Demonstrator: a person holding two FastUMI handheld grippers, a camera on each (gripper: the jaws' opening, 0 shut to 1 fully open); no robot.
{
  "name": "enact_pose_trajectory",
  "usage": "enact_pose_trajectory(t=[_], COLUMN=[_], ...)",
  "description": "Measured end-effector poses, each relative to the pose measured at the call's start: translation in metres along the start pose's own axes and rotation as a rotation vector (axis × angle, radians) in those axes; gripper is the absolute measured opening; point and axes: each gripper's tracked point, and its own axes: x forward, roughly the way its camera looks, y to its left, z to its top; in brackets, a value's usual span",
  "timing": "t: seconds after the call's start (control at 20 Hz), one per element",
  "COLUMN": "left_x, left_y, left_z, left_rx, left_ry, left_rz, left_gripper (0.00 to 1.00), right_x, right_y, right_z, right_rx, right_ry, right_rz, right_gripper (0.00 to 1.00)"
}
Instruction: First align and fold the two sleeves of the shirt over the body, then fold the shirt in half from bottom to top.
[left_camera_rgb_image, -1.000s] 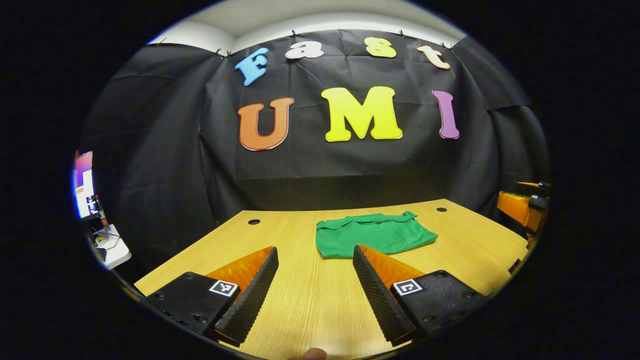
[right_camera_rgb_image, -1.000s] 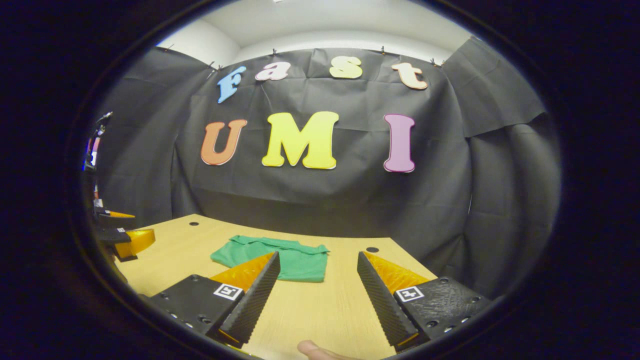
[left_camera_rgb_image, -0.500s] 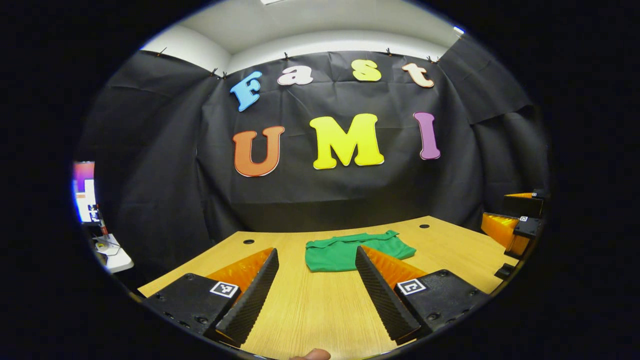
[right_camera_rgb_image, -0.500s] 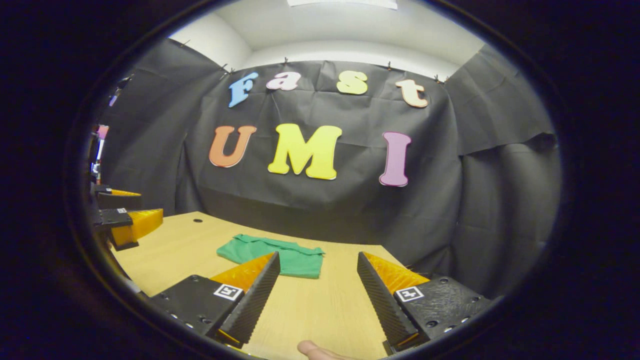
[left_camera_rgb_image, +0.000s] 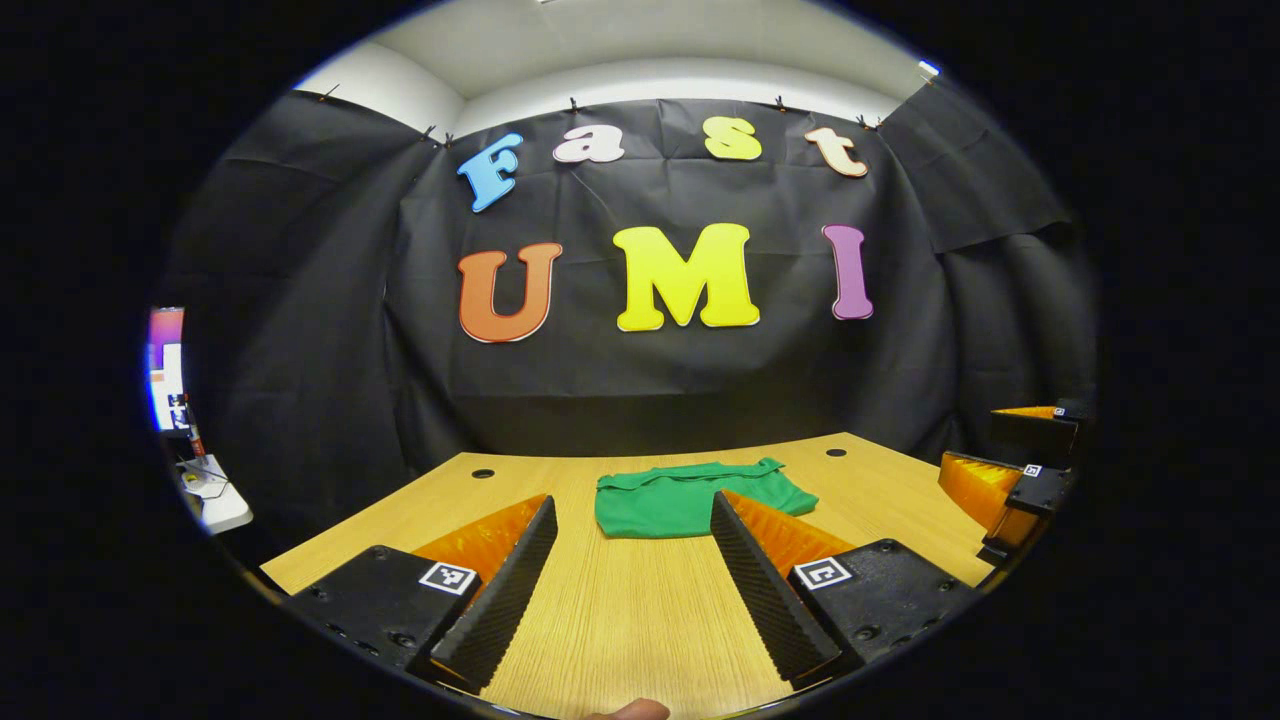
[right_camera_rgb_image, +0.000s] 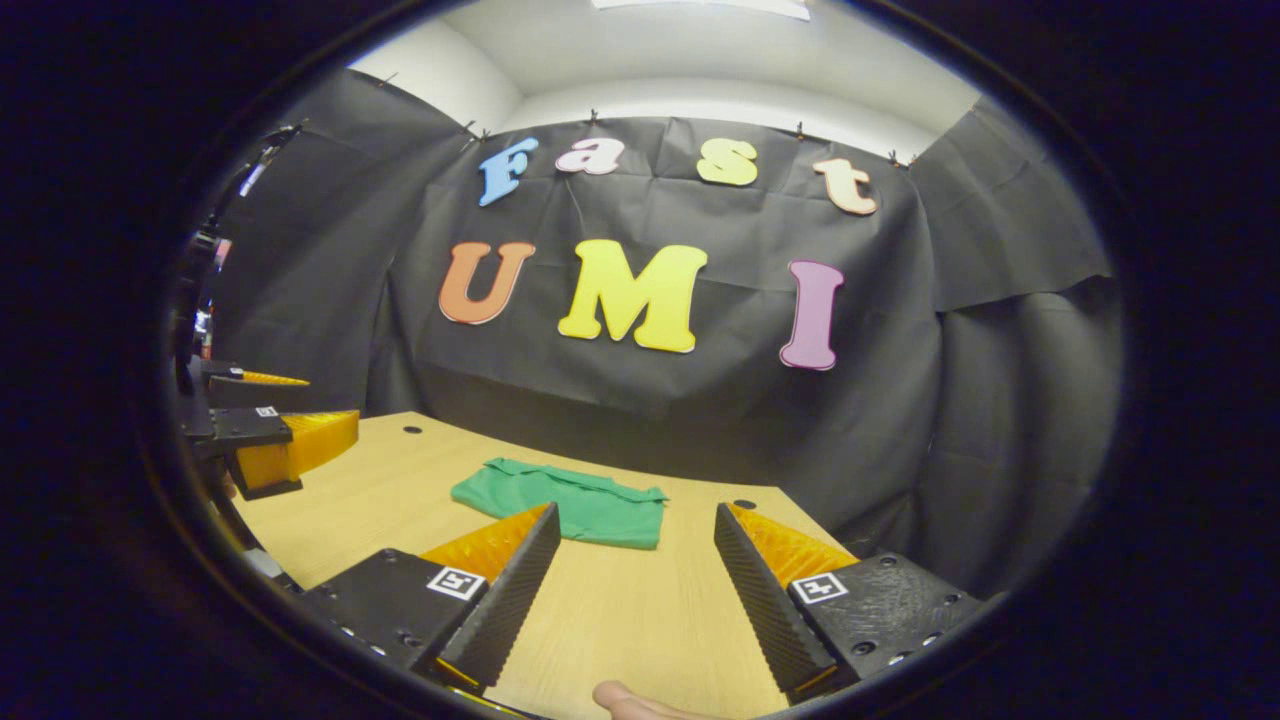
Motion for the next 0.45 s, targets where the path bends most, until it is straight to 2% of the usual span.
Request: enact_pose_trajectory(t=[0.45], left_x=[0.011], left_y=[0.008], left_z=[-0.014], left_rx=[-0.039], left_ry=[0.044], left_rz=[0.004], left_gripper=[0.99], right_x=[0.007], right_y=[-0.008], right_z=[-0.006], right_rx=[0.059], right_ry=[0.025], right_rz=[-0.011], right_gripper=[0.95])
